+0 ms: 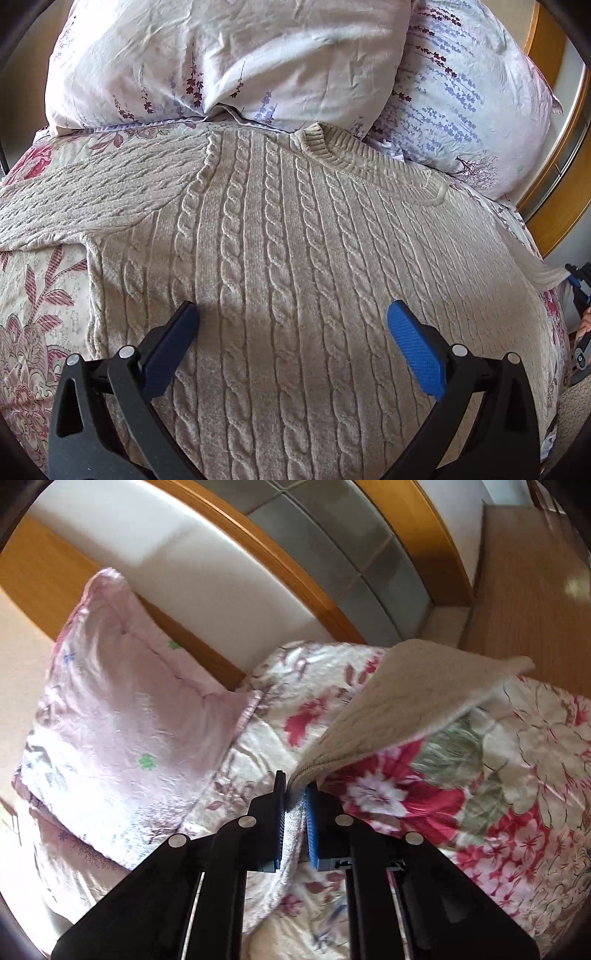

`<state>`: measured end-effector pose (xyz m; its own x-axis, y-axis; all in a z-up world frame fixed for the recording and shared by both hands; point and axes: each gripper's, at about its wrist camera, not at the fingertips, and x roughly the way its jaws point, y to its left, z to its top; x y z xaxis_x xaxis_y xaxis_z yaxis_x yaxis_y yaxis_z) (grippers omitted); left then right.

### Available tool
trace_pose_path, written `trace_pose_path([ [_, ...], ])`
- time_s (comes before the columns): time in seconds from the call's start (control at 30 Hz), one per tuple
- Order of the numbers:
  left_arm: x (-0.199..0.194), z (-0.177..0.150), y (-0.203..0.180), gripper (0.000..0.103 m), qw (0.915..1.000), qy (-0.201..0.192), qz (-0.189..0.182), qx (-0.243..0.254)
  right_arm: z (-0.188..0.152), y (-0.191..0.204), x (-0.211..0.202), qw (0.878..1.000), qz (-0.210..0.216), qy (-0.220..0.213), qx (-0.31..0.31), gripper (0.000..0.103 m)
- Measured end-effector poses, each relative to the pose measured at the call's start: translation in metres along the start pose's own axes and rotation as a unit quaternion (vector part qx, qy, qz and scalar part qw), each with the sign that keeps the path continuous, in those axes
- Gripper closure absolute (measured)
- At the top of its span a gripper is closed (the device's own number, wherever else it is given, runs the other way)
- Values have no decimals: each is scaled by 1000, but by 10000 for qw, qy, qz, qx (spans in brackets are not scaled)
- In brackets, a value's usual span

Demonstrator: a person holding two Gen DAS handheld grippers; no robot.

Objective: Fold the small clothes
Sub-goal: 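Grasp the sweater sleeve cuff with the right tool and lift it, then carry the sleeve across the sweater body with the right tool and release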

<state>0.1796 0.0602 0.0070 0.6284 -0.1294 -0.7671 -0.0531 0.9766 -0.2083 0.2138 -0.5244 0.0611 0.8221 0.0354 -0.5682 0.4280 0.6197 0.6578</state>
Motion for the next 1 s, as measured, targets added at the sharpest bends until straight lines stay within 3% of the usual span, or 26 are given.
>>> trace_pose_path([
  [0.17,1,0,0,2,10000,9,9,10,-16,68,-13,9929,910,-38,-767,93],
  [0.27,1,-1,1,2,10000,10,12,12,-41,104,-8,9823,1464,283,-1132,93],
  [0.37,0,-1,1,2,10000,8,4,6,-80,132,10,9682,1824,892,-1461,93],
  [0.47,0,0,1,2,10000,5,-8,0,-127,146,37,9549,1772,1637,-1732,93],
  [0.57,0,0,2,2,10000,-1,-35,-13,-170,142,61,9440,1461,2295,-1867,93],
  [0.67,-1,0,2,2,10000,-3,-47,-23,-189,135,70,9354,1150,2776,-1863,91],
  [0.73,-1,1,2,2,10000,1,-40,-19,-185,127,65,9348,1247,2896,-1634,78],
  [0.8,0,1,2,2,10000,12,-12,2,-172,119,49,9405,1364,2796,-1366,45],
  [0.83,0,1,2,2,10000,24,18,24,-163,115,38,9470,1377,2614,-1265,40],
  [0.9,1,2,0,2,9999,56,100,89,-144,105,21,9596,1376,2206,-1071,39],
  [1.0,5,2,-6,2,9990,142,315,271,-118,78,8,9778,1017,1777,-457,40],
])
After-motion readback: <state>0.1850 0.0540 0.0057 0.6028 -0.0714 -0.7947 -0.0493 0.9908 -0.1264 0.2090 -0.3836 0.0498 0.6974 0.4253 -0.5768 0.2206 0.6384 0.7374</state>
